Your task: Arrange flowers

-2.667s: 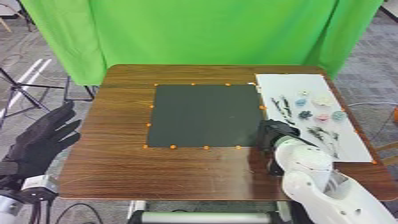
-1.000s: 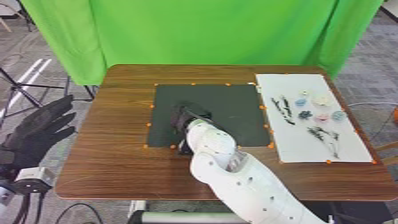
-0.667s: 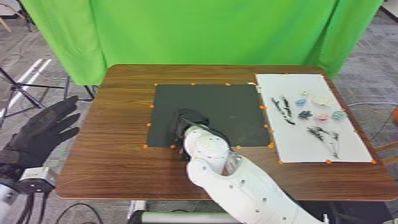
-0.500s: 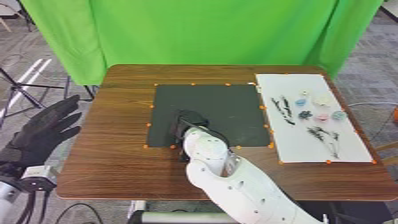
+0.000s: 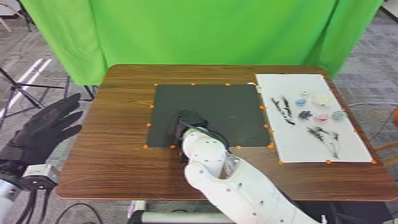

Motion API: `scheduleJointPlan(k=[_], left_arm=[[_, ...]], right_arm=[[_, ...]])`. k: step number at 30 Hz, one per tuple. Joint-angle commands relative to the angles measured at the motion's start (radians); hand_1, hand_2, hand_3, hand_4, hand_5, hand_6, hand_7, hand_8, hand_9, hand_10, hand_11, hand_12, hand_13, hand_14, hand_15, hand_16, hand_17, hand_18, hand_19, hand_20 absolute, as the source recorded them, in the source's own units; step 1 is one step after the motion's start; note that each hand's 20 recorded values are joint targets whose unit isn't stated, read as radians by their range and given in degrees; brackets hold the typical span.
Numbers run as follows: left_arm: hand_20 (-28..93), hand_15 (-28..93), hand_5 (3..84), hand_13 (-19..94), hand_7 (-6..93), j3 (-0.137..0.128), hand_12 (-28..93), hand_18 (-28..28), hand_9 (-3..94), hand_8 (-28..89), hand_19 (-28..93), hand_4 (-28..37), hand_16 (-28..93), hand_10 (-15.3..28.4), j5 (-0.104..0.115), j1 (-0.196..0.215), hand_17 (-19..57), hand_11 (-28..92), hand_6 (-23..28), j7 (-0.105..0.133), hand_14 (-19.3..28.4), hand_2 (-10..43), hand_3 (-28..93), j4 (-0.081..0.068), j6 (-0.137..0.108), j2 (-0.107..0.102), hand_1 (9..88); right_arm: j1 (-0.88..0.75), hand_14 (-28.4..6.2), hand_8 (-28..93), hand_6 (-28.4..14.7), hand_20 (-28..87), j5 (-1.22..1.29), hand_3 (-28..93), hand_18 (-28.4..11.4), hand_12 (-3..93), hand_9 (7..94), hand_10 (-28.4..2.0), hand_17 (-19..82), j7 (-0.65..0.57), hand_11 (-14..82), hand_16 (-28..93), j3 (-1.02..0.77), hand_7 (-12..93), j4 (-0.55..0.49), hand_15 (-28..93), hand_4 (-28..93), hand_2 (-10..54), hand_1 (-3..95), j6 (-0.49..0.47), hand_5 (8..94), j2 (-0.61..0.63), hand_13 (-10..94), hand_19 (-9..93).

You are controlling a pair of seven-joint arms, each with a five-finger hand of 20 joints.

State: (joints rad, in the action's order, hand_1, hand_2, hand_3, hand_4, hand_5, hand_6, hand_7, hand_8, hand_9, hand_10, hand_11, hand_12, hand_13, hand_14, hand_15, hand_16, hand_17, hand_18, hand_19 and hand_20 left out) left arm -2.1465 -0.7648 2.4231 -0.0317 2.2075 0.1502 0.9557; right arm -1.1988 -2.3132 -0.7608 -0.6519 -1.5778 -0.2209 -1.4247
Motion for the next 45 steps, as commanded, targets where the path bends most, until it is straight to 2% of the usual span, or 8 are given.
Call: scheduleJointPlan(k=[1, 5, 12, 19, 22, 27, 34, 45], left_arm=[[10, 5, 20.7, 11, 15.9, 0.005, 25, 17.3, 15.4, -8, 30, -26.7, 13, 7.6, 0.006, -0.007, -13.0, 4, 0.5, -0.009, 10.0, -9.5, 67, -0.009, 0.011, -0.009, 24.7], [10, 5, 20.6, 11, 15.9, 0.007, 25, 17.3, 15.4, -8, 30, -26.6, 13, 7.6, 0.009, -0.008, -13.1, 4, 0.5, -0.017, 10.0, -9.5, 67, -0.011, 0.013, -0.008, 24.7], [10, 5, 20.6, 11, 15.9, 0.0, 25, 17.3, 15.3, -8, 30, -26.6, 13, 7.6, 0.009, 0.001, -13.0, 4, 0.5, -0.014, 10.1, -9.5, 67, -0.007, 0.011, -0.004, 24.7], [10, 5, 20.6, 11, 15.9, -0.021, 25, 17.4, 15.3, -8, 30, -26.4, 13, 7.6, -0.003, 0.051, -13.1, 4, 0.5, 0.022, 10.1, -9.5, 67, 0.018, 0.0, 0.053, 24.8], [10, 5, 20.7, 11, 15.8, -0.031, 25, 17.3, 15.4, -8, 30, -26.5, 13, 7.7, -0.011, 0.069, -13.1, 4, 0.5, 0.049, 10.1, -9.5, 67, 0.027, -0.009, 0.081, 24.9], [10, 5, 20.7, 11, 15.9, -0.034, 25, 17.4, 15.4, -8, 31, -26.5, 13, 7.8, -0.013, 0.078, -13.1, 4, 0.5, 0.051, 10.2, -9.5, 67, 0.028, -0.002, 0.102, 24.8], [10, 5, 20.7, 11, 15.8, -0.031, 25, 17.4, 15.4, -8, 30, -26.6, 13, 7.7, -0.014, 0.069, -13.1, 4, 0.5, 0.05, 10.2, -9.4, 67, 0.025, 0.005, 0.102, 24.7], [10, 5, 20.7, 11, 15.9, -0.037, 25, 17.4, 15.5, -8, 31, -26.5, 13, 7.7, -0.016, 0.078, -13.2, 4, 0.4, 0.051, 10.2, -9.2, 67, 0.027, 0.006, 0.12, 24.6]], right_arm=[[-0.008, -8.2, 13, -0.2, 56, -0.016, 82, -23.1, 50.4, 84.2, -7.7, 40, -0.018, 64.0, 41, -0.014, 47, 0.031, 84, -21, -7.5, 30.6, -0.038, 76.5, -0.019, 79, 93], [-0.008, -8.2, -10, -0.3, 56, -0.01, 81, -23.2, 49.9, 84.3, -7.9, 40, -0.017, 63.6, 41, -0.024, 50, 0.032, 84, -21, -5.3, 25.9, -0.056, 77.3, -0.024, 79, 93], [-0.007, -8.3, -13, -0.4, 56, -0.001, 81, -23.5, 49.7, 84.1, -8.1, 40, -0.017, 62.8, 41, -0.025, 49, 0.022, 83, -21, -5.2, 23.7, -0.083, 77.6, -0.02, 79, 93], [0.045, -8.5, -12, -0.7, 55, -0.058, 78, -23.8, 49.9, 83.3, -8.5, 39, -0.003, 61.9, 41, -0.019, 48, -0.035, 83, -22, -4.5, 20.1, -0.084, 76.9, 0.048, 78, 93], [0.078, -8.7, -12, -1.0, 54, -0.038, 77, -24.1, 50.1, 82.8, -8.7, 38, -0.01, 61.8, 41, -0.049, 47, -0.09, 82, -22, -3.8, 18.4, -0.083, 76.6, 0.12, 78, 93], [0.027, -9.8, -12, -1.5, 54, 0.026, 77, -24.2, 50.4, 81.7, -9.7, 36, -0.026, 61.8, 42, -0.173, 47, -0.205, 83, -22, -3.4, 17.9, -0.039, 75.8, 0.265, 76, 93], [-0.149, -11.0, -12, -2.7, 51, 0.036, 77, -23.6, 48.5, 77.2, -12.2, 32, -0.087, 59.2, 39, -0.379, 45, -0.32, 80, -23, -4.7, 19.8, 0.025, 71.6, 0.501, 72, 90], [-0.459, -11.3, -12, -3.3, 49, 0.082, 77, -23.2, 42.9, 72.1, -12.8, 29, -0.212, 54.2, 35, -0.714, 44, -0.39, 75, -25, -8.2, 22.5, -0.07, 66.5, 0.74, 67, 86]])
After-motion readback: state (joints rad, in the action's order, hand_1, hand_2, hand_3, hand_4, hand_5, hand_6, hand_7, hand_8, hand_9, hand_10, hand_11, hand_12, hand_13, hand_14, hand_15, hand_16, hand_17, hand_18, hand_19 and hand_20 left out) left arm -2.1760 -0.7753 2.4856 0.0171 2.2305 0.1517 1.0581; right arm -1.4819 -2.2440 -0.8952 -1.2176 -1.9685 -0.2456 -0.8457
